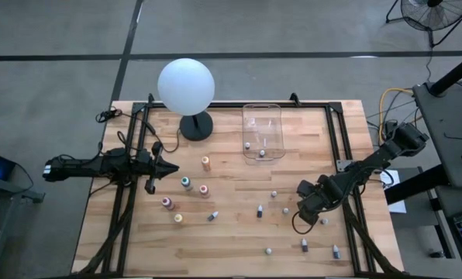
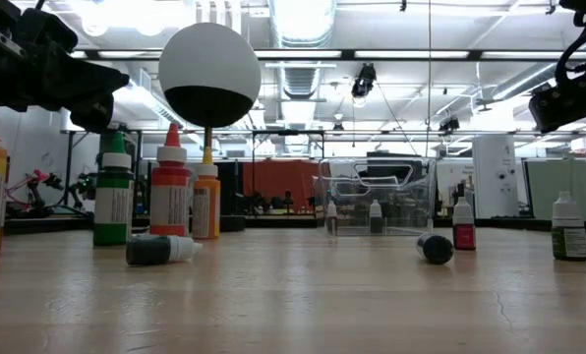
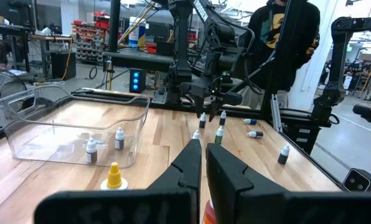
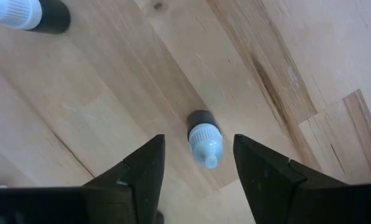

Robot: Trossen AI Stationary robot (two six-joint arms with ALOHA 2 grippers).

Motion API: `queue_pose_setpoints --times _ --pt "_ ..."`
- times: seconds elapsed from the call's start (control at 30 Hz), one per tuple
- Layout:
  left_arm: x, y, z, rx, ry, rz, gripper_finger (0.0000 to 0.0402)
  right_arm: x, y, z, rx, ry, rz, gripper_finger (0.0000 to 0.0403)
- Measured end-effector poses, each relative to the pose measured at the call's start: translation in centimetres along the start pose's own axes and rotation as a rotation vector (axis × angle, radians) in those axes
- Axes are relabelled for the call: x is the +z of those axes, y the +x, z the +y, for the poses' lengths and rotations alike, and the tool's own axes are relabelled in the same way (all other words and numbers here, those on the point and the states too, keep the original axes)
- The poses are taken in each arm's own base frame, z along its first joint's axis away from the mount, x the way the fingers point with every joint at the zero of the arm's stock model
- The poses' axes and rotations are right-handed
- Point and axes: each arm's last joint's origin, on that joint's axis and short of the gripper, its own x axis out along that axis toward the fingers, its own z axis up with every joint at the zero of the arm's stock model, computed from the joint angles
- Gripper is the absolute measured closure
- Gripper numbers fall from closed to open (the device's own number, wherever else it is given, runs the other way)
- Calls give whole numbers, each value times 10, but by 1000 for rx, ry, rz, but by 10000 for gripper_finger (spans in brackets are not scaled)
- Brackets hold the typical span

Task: Pick & Place food coloring
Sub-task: Put the small red food coloring bottle into the transparent bin

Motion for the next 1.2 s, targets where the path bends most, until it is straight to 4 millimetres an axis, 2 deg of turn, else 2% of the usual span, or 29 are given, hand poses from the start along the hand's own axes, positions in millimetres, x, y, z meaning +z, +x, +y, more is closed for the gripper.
queue_pose_setpoints --times 0.83,1.2 --pt "0 0 0 0 0 0 401 1 -1 1 6 -22 -2 338" --pt "0 0 0 0 0 0 401 10 -13 2 11 -96 30 343"
